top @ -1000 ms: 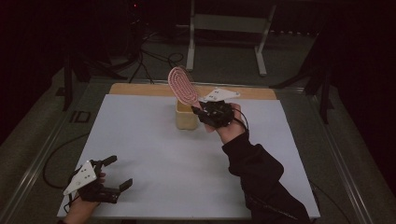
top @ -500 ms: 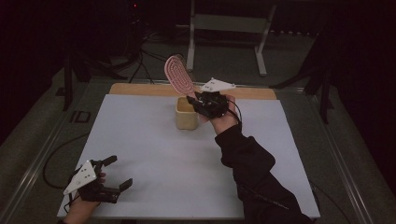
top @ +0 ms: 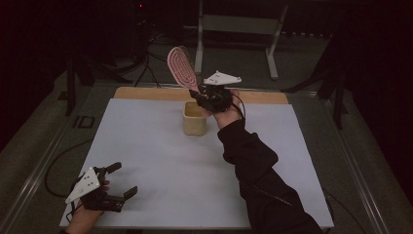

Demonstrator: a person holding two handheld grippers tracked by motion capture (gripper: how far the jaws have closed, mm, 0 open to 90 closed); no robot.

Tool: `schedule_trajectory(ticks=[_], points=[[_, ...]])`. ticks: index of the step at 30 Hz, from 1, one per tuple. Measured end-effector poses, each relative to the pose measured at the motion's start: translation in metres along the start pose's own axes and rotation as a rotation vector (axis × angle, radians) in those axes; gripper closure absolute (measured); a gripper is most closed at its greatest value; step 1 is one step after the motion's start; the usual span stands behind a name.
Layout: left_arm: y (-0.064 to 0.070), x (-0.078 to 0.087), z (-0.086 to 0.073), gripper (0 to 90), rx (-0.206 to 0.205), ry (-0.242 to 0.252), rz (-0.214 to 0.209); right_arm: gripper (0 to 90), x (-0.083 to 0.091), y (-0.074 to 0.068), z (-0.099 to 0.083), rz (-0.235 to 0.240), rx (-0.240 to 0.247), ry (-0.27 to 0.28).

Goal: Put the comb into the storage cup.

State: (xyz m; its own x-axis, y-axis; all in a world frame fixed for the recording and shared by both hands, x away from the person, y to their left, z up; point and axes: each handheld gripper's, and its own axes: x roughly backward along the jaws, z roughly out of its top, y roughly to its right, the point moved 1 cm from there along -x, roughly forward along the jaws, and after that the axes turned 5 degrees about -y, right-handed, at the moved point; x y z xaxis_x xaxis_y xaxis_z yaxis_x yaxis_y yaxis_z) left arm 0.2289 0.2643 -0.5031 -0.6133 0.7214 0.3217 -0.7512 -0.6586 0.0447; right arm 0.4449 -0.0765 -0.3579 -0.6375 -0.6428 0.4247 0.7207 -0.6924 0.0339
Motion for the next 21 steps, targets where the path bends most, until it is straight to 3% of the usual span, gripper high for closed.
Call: schedule_trajectory(ticks=[9, 13, 17, 21], points=[[0.000, 0.000, 0.000, 0.0, 0.000, 0.001, 0.000, 70.7, -0.014, 0.006, 0.007, 0.030, -0.013, 0.041], [0.000, 0.001, 0.000, 0.0, 0.000, 0.002, 0.001, 70.7, -0.020, 0.011, 0.008, 0.045, -0.002, 0.085], [0.000, 0.001, 0.000, 0.0, 0.001, 0.001, 0.000, 70.7, -0.027, 0.017, 0.007, 0.071, -0.023, 0.120], [0.000, 0.001, 0.000, 0.0, 0.000, 0.001, -0.001, 70.7, -0.036, 0.021, 0.004, 0.068, -0.028, 0.122]])
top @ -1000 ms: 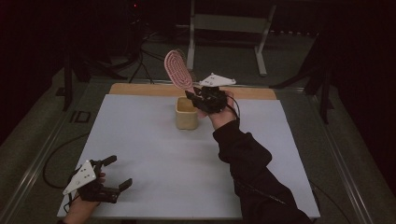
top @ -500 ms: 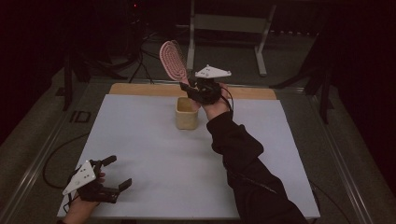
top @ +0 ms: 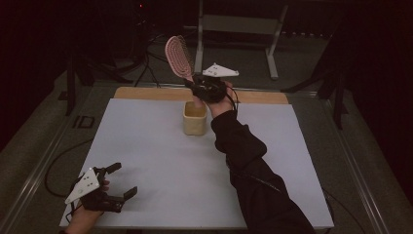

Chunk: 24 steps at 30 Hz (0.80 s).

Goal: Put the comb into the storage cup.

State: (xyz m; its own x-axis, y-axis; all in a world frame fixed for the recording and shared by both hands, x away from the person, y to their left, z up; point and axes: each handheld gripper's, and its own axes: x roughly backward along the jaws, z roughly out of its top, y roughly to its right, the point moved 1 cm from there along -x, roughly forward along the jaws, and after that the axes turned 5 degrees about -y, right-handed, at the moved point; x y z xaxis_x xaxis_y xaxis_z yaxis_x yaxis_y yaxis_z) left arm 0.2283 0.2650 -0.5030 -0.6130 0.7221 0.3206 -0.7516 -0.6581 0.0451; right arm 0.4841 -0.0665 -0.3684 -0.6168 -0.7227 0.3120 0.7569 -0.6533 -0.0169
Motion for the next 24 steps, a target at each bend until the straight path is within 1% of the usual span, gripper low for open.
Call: schedule_trajectory(ticks=[2, 7, 11, 12, 15, 20, 22, 24], points=[[0.000, 0.000, 0.000, 0.0, 0.001, 0.002, 0.000, 70.7, -0.004, 0.002, -0.003, 0.010, -0.005, 0.004], [0.000, 0.000, 0.000, 0.0, -0.001, 0.002, -0.001, 70.7, -0.013, 0.004, -0.010, 0.004, 0.013, 0.002], [0.000, 0.001, 0.000, 0.0, 0.000, 0.005, 0.000, 70.7, -0.019, 0.006, -0.014, 0.010, 0.014, 0.005], [0.000, 0.001, 0.000, 0.0, 0.001, 0.005, 0.000, 70.8, -0.019, 0.006, -0.015, 0.001, 0.016, 0.004], [0.000, 0.001, 0.000, 0.0, -0.001, 0.006, 0.000, 70.7, -0.022, 0.008, -0.019, -0.001, 0.006, 0.004], [0.000, 0.001, 0.000, 0.0, 0.002, 0.006, -0.002, 70.7, -0.027, 0.012, -0.026, 0.007, -0.007, 0.002], [0.000, 0.001, 0.000, 0.0, 0.004, 0.008, -0.003, 70.7, -0.028, 0.014, -0.030, 0.018, -0.019, 0.006], [0.000, 0.001, 0.000, 0.0, 0.004, 0.006, -0.002, 70.7, -0.030, 0.016, -0.033, 0.016, -0.023, 0.004]])
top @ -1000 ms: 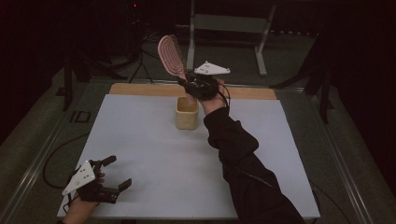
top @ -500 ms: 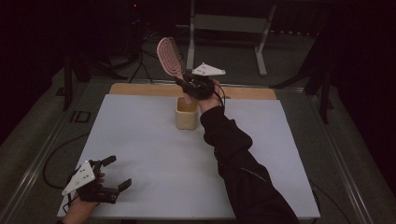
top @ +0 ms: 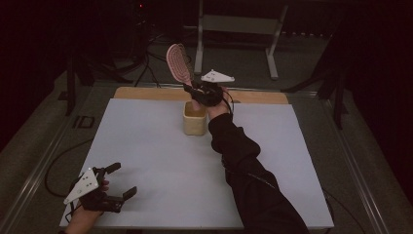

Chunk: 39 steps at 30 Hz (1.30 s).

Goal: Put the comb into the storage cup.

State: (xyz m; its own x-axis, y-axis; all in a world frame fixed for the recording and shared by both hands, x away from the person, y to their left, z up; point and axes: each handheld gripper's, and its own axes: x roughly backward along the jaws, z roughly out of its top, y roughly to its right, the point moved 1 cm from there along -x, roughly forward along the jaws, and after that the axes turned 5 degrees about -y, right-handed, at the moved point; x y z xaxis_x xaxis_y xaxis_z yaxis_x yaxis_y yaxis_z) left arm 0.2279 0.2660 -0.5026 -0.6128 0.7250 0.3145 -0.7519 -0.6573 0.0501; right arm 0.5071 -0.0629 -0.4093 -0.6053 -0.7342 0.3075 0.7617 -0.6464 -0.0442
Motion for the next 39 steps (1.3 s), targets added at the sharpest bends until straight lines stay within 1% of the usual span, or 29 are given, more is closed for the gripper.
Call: schedule_trajectory(ticks=[2, 3, 5, 7, 9, 11, 12, 13, 15, 19, 20, 22, 23, 25, 27, 28, 32, 33, 36, 39], points=[[0.000, 0.000, 0.000, 0.0, 0.000, -0.001, 0.000, 70.7, -0.001, 0.001, -0.003, 0.004, 0.000, 0.001], [0.000, 0.000, 0.000, 0.0, 0.001, -0.002, 0.000, 70.7, -0.002, 0.002, -0.004, 0.019, 0.001, 0.008], [0.000, 0.000, 0.000, 0.0, 0.003, 0.000, 0.000, 70.7, -0.002, 0.003, -0.007, 0.034, 0.000, 0.009], [0.000, 0.000, 0.000, 0.0, 0.005, 0.002, 0.000, 70.7, -0.002, 0.004, -0.010, 0.034, 0.001, 0.011], [0.000, 0.000, 0.000, 0.0, 0.004, 0.001, 0.000, 70.7, -0.002, 0.004, -0.014, 0.031, 0.013, 0.009], [0.000, 0.000, -0.001, 0.0, 0.004, 0.000, 0.000, 70.7, -0.002, 0.004, -0.017, 0.022, 0.013, 0.011], [0.000, 0.000, -0.001, 0.0, 0.004, -0.001, 0.000, 70.7, -0.002, 0.005, -0.018, 0.032, 0.011, 0.012], [0.000, 0.000, -0.001, 0.0, 0.005, 0.000, -0.001, 70.7, -0.002, 0.005, -0.020, 0.027, 0.009, 0.016], [-0.001, 0.000, -0.001, 0.0, 0.004, -0.001, 0.000, 70.7, -0.002, 0.006, -0.023, 0.039, 0.012, 0.016], [0.000, 0.000, -0.001, 0.0, 0.005, 0.001, -0.001, 70.7, -0.003, 0.003, -0.028, 0.053, 0.037, 0.013], [0.000, 0.000, -0.001, 0.0, 0.006, 0.000, -0.001, 70.7, -0.003, 0.003, -0.029, 0.065, 0.041, 0.013], [0.000, 0.000, -0.001, 0.0, 0.005, -0.001, -0.002, 70.7, -0.002, 0.001, -0.031, 0.069, 0.053, 0.016], [0.000, 0.000, -0.001, 0.0, 0.005, 0.000, -0.002, 70.7, -0.002, 0.001, -0.032, 0.080, 0.063, 0.019], [0.000, 0.000, -0.001, 0.0, 0.006, 0.000, -0.001, 70.7, -0.001, 0.000, -0.035, 0.080, 0.080, 0.020], [0.000, 0.000, -0.001, 0.0, 0.006, 0.000, -0.001, 70.7, -0.001, 0.000, -0.037, 0.083, 0.084, 0.021], [0.000, -0.001, -0.001, 0.0, 0.005, -0.002, -0.002, 70.6, 0.000, 0.001, -0.042, 0.085, 0.083, 0.023], [0.000, -0.001, -0.001, 0.0, 0.005, -0.003, -0.002, 70.6, 0.000, 0.002, -0.050, 0.100, 0.079, 0.026], [0.000, -0.001, -0.001, 0.0, 0.007, -0.004, -0.002, 70.5, 0.000, 0.002, -0.051, 0.095, 0.084, 0.022], [-0.001, -0.001, -0.001, 0.0, 0.006, -0.003, 0.000, 70.5, 0.001, 0.001, -0.054, 0.101, 0.084, 0.021], [-0.001, -0.001, -0.002, 0.0, 0.006, -0.006, 0.000, 70.4, 0.001, 0.000, -0.055, 0.098, 0.098, 0.018]])
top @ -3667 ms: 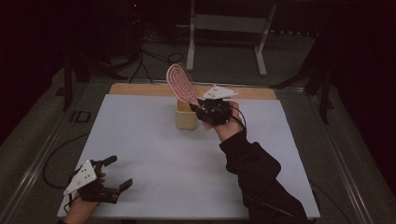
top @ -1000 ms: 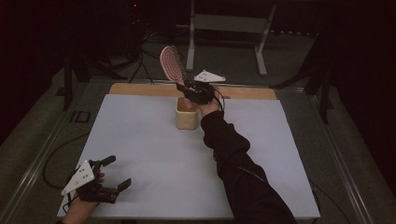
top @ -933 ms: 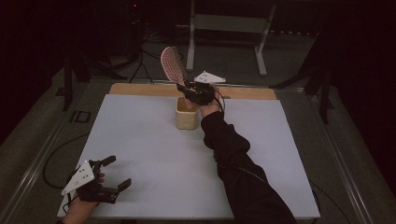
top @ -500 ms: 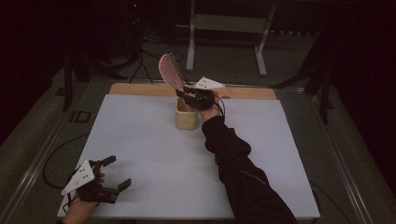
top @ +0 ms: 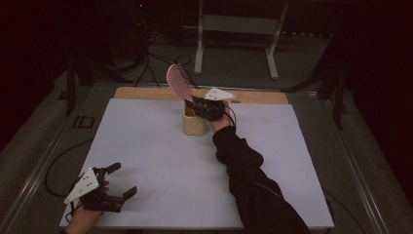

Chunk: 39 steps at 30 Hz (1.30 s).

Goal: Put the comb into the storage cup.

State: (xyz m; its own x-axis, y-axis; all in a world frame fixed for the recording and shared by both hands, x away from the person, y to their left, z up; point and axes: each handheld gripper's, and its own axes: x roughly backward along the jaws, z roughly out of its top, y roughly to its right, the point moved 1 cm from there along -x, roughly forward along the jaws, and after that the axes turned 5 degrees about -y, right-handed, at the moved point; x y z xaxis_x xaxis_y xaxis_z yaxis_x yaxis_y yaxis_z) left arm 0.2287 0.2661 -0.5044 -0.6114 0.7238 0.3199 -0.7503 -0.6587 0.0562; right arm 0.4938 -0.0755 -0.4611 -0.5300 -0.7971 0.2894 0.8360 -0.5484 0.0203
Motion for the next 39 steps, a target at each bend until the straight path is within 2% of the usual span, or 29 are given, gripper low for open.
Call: schedule_trajectory(ticks=[3, 4, 5, 7, 8, 10, 13, 14, 15, 19, 30, 36, 39], points=[[0.000, 0.000, 0.000, 0.0, -0.002, -0.001, 0.000, 66.7, 0.001, -0.002, -0.001, -0.013, 0.011, -0.004], [0.000, 0.000, 0.000, 0.0, -0.001, 0.000, 0.000, 53.1, 0.001, -0.002, -0.001, -0.021, 0.010, -0.005], [0.000, 0.000, 0.000, 0.0, -0.001, 0.000, 0.000, 53.1, 0.001, -0.002, -0.001, -0.021, 0.010, -0.005], [0.000, 0.000, 0.000, 0.0, 0.000, 0.000, 0.000, 31.5, 0.000, -0.005, -0.002, -0.014, 0.009, -0.038], [0.000, 0.000, 0.000, 0.0, -0.001, 0.000, 0.000, 28.9, 0.001, -0.004, -0.002, -0.003, 0.008, -0.037], [0.000, -0.001, 0.000, 0.0, -0.004, -0.001, -0.002, 14.3, 0.002, -0.005, -0.002, 0.002, 0.009, -0.044], [0.000, -0.001, 0.000, 0.0, -0.001, -0.002, 0.000, 13.2, 0.006, -0.004, -0.003, 0.017, 0.006, -0.041], [0.000, -0.001, 0.000, 0.0, -0.001, -0.002, 0.000, 13.2, 0.007, -0.003, -0.003, 0.003, 0.016, -0.045], [0.000, -0.001, 0.000, 0.0, -0.002, 0.000, 0.000, 13.0, 0.009, -0.003, -0.003, 0.017, 0.014, -0.042], [0.001, -0.001, 0.001, 0.0, -0.006, -0.003, -0.001, 12.2, 0.012, -0.003, -0.001, 0.009, 0.020, -0.060], [0.001, -0.001, 0.001, 0.0, -0.003, -0.006, -0.001, 10.7, 0.021, 0.001, 0.002, 0.068, -0.028, -0.104], [0.001, -0.001, 0.000, 0.0, 0.000, -0.006, 0.000, 10.7, 0.027, 0.001, 0.008, 0.065, -0.041, -0.127], [0.001, 0.000, 0.001, 0.0, 0.000, 0.000, 0.001, 11.0, 0.030, 0.000, 0.012, 0.079, -0.056, -0.138]])
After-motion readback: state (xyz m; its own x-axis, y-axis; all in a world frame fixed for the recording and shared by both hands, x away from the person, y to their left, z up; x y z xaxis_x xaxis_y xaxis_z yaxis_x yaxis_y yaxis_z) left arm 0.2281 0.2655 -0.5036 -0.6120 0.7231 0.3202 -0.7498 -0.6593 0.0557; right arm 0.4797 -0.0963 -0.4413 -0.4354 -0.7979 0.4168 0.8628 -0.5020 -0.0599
